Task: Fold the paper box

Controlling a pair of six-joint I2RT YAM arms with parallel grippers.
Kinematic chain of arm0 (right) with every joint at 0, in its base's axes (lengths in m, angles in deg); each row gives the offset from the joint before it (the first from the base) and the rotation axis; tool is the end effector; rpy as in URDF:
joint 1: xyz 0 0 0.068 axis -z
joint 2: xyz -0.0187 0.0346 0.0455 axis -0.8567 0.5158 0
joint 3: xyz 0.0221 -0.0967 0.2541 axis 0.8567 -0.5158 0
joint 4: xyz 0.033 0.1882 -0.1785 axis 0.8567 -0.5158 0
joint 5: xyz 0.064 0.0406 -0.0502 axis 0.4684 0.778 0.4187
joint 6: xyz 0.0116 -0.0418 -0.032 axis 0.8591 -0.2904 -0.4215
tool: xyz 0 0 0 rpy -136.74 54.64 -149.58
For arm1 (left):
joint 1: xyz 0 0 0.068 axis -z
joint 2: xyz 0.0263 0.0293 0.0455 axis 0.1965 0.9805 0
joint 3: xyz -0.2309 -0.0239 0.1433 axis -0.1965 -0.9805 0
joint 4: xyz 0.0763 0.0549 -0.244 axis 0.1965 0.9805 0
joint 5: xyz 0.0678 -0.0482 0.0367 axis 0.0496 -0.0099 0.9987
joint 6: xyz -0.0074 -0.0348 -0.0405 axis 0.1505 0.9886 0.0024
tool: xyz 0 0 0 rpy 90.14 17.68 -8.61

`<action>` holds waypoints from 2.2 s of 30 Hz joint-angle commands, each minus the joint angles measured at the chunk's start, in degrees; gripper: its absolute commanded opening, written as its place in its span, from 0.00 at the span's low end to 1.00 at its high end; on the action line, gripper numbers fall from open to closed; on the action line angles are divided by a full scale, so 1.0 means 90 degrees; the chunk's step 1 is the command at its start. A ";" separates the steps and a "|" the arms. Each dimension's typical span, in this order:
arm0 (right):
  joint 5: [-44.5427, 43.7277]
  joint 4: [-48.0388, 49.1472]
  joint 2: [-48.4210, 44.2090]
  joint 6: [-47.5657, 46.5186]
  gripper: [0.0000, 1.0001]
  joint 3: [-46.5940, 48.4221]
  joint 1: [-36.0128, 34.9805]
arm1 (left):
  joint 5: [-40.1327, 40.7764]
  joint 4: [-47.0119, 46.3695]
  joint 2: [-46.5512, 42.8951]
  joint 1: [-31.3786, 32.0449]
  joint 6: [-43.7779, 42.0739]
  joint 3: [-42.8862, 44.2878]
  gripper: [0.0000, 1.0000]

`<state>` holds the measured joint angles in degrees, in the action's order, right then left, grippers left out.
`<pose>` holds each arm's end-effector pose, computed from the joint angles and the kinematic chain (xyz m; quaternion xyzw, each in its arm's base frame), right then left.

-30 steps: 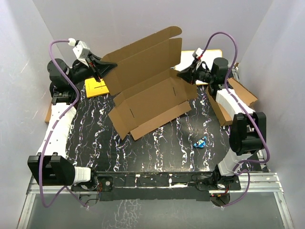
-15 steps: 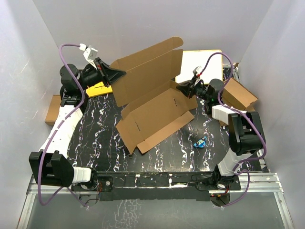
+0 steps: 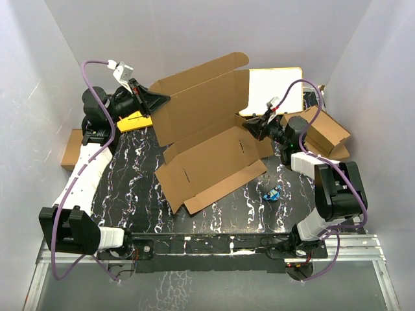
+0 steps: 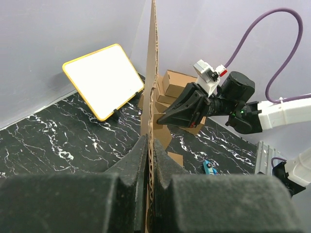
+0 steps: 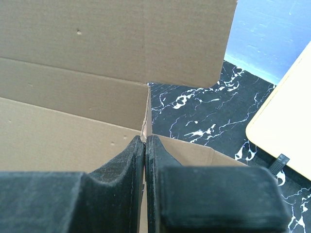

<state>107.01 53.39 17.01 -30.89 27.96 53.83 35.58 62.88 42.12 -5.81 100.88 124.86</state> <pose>0.3306 0.0547 0.2345 -0.2634 0.6605 0.3307 0.6205 0.2896 -0.0561 0.4292 0.2516 0.5886 -0.4444 0.6267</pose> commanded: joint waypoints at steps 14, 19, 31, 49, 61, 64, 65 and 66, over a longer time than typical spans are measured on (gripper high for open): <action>-0.0946 -0.1401 -0.0027 -0.0142 0.08 0.1633 -0.0436 | 0.0007 0.0095 0.0213 0.0236 -0.0879 0.0798 0.00; -0.0941 -0.1659 0.0107 -0.0087 0.08 0.2145 -0.0426 | 0.0173 0.0464 0.0245 0.0227 -0.0879 0.0931 0.00; -0.0845 -0.1446 -0.0224 0.0012 0.08 0.1592 -0.0258 | 0.1003 0.0296 -0.0199 -0.0065 0.1029 0.0341 0.00; 0.0086 -0.2235 -0.0954 0.0219 0.26 0.1072 -0.0116 | 0.2255 0.0262 -0.0628 -0.0105 0.2997 -0.0519 0.00; 0.2661 -0.5545 -0.1822 0.0687 0.72 0.2333 0.0550 | 0.2939 -0.0256 -0.1778 -0.0105 0.3858 -0.1712 0.00; 0.3016 -0.4745 -0.1834 0.2554 0.72 0.2148 0.0479 | 0.3050 -0.0679 -0.2120 -0.0105 0.4329 -0.2118 0.00; 0.3013 -0.4463 -0.1855 0.3020 0.72 0.2061 0.0396 | 0.3136 -0.0794 -0.2242 -0.0105 0.4437 -0.2244 0.00; 0.2870 -0.4316 -0.1884 0.3369 0.72 0.1989 0.0288 | 0.3196 -0.0910 -0.2339 -0.0105 0.4522 -0.2354 0.00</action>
<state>128.46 8.59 1.06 -19.16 46.74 58.44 61.54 61.94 25.42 -6.47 135.18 106.39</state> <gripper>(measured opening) 0.722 0.013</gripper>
